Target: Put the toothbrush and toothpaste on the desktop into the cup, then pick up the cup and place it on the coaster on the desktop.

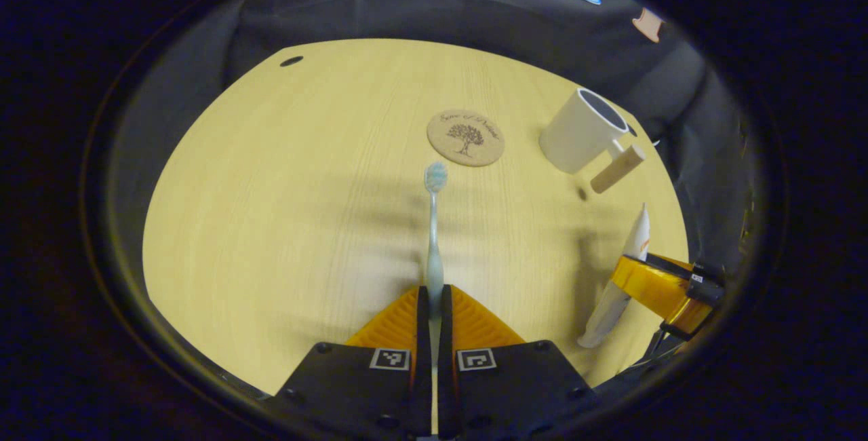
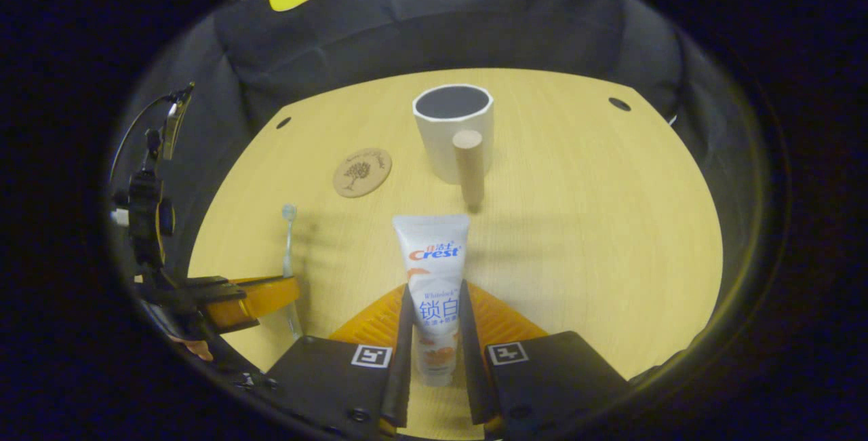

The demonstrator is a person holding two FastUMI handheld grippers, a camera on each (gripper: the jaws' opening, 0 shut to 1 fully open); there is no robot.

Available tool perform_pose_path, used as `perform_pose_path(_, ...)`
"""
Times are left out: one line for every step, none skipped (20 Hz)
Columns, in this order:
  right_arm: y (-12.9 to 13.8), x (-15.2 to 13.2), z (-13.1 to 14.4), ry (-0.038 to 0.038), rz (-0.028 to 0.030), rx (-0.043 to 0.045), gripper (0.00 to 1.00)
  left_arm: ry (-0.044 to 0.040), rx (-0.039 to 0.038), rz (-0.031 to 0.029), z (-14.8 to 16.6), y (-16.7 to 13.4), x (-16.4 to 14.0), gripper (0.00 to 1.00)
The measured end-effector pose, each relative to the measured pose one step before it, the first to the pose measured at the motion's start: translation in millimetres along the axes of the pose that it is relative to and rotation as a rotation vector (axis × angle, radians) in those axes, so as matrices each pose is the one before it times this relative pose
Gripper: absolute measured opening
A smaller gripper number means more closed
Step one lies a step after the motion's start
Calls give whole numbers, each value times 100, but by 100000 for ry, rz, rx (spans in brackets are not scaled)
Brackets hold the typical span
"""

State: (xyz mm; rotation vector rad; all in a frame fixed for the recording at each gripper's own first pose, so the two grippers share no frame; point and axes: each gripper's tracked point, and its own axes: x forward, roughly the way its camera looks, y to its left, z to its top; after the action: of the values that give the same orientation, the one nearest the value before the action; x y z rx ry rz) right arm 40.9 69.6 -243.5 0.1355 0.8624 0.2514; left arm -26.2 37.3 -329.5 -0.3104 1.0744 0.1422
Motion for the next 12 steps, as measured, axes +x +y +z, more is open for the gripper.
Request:
perform_pose_path(-315, -251, 687, -5561, -1503, -955, 38, -3619, -1220, -1577, 391, -60, -199, 12)
perform_pose_path(-274, -36, 829, -3881, -1228, -314, 38, -2667, -210, -1453, 426, -94, -189, 12)
perform_pose_path(-127, -251, 463, -3423, -1069, 111, 38, -2530, 204, -1637, 431, -404, -186, 12)
perform_pose_path(-102, -488, 553, -4810, -763, 816, 38, -3541, 937, -1857, 642, -483, -92, 11)
perform_pose_path(-169, 14, 392, -3462, -755, 164, 38, -3125, 435, -1038, 658, -143, -183, 11)
perform_pose_path(-94, -149, 364, -3032, -812, -75, 38, -2629, 444, -840, 487, -19, -69, 10)
perform_pose_path(61, -241, 407, -3110, -372, 85, 38, -2832, 258, -1000, 609, -134, -171, 11)
perform_pose_path(64, -120, 485, -2732, -454, 181, 38, -2701, 781, -1089, 662, -259, -247, 11)
perform_pose_path(133, -236, 368, -2205, -365, 591, 38, -2988, 1276, -701, 574, -117, -214, 11)
perform_pose_path(220, -261, 676, -2106, -101, 791, 38, -2621, 1210, -638, 558, -71, -240, 11)
perform_pose_path(215, -345, 443, -1546, -43, 446, 37, -2747, 739, -890, 557, -151, -417, 11)
perform_pose_path(271, -342, 684, -1993, -56, 257, 37, -2664, 550, -1349, 563, -322, -587, 11)
